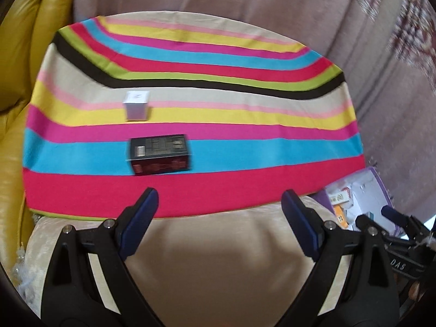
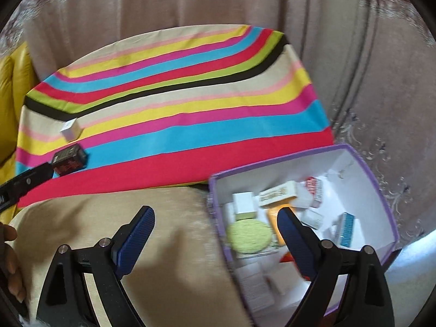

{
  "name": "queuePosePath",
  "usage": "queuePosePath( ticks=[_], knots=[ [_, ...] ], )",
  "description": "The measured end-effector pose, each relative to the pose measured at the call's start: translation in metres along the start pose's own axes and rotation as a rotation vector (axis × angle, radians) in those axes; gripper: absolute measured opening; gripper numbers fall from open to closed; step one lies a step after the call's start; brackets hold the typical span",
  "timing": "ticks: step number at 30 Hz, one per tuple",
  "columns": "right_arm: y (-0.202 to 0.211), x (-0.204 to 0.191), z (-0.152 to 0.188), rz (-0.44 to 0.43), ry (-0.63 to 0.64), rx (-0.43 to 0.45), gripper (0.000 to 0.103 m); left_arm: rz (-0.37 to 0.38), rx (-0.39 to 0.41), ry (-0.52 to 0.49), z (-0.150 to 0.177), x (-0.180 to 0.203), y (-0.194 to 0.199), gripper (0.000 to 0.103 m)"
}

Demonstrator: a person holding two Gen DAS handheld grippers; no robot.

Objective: Organize objects
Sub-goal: 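Move both tools back over the cloth toward the black box and white cube box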

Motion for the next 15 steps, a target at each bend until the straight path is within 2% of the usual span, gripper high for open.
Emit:
queuePosePath(
  ticks=[6, 15],
  knots=[
    [-0.014, -0.048, -0.001, -0.040, 0.073, -0.031, 0.093, -0.027, 0.029, 0.078, 0.000, -0.043, 0.009, 0.093],
    [-0.024, -0.114, -0.015, -0.056, 0.221, -0.036, 0.093, -0.015, 0.034, 0.176, -0.001, -0.092, 0.010, 0.092]
  ],
)
Point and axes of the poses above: each gripper's, at about its wrist camera, not at the fingertips, and y roughly against the way its jaws point, x to its right, z to its underside, the point moved 2 cm from there along -y, roughly the way its jaws point, and after that the axes turned 9 degrees about -x, right-handed, at the moved point
